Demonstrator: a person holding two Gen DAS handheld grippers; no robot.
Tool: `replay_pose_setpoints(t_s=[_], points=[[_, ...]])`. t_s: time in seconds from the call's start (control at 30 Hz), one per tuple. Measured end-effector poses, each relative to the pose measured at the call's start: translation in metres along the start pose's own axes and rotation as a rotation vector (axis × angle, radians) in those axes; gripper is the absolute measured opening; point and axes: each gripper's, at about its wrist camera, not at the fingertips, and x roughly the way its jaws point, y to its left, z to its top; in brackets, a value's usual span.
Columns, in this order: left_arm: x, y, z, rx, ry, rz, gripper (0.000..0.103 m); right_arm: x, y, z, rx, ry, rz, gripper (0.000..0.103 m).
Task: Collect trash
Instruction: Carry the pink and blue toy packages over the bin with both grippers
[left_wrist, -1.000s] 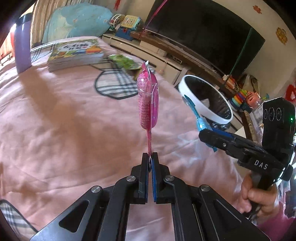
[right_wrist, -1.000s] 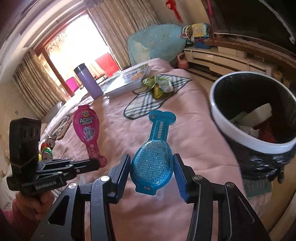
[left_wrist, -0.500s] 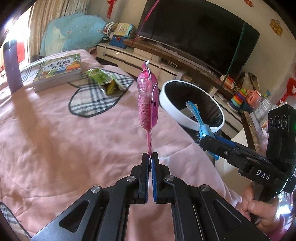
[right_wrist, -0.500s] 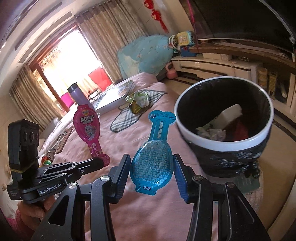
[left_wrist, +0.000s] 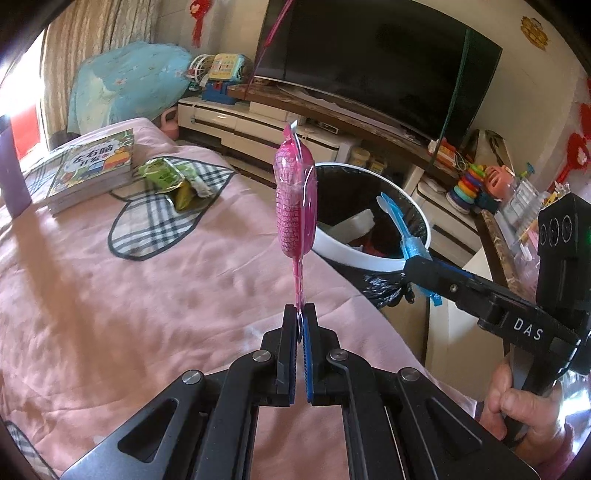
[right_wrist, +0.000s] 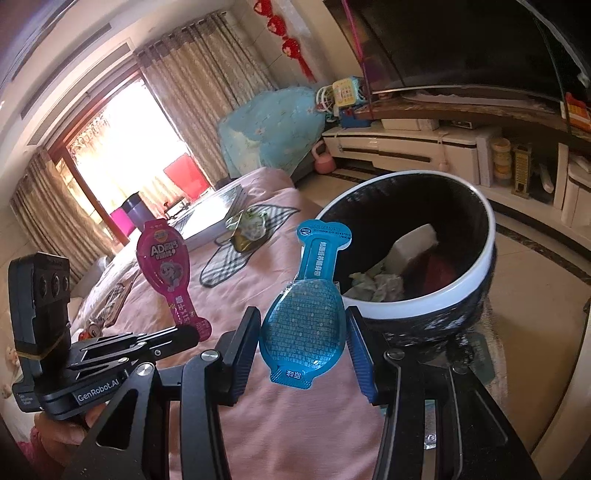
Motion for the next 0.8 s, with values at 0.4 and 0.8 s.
replay_pose_setpoints(t_s=[0.4,0.8], points=[[0.016,-0.01,0.017,0.034,0.016,-0.029,0.002,-0.011,-0.022,0.013,0.031,-0.038,-0.036,0.047],[0.037,-0.02,0.047,0.055,0.024,-0.062,0.002,-0.01,-0.034,0.034,0.029,-0.059,-0.061,0.047]])
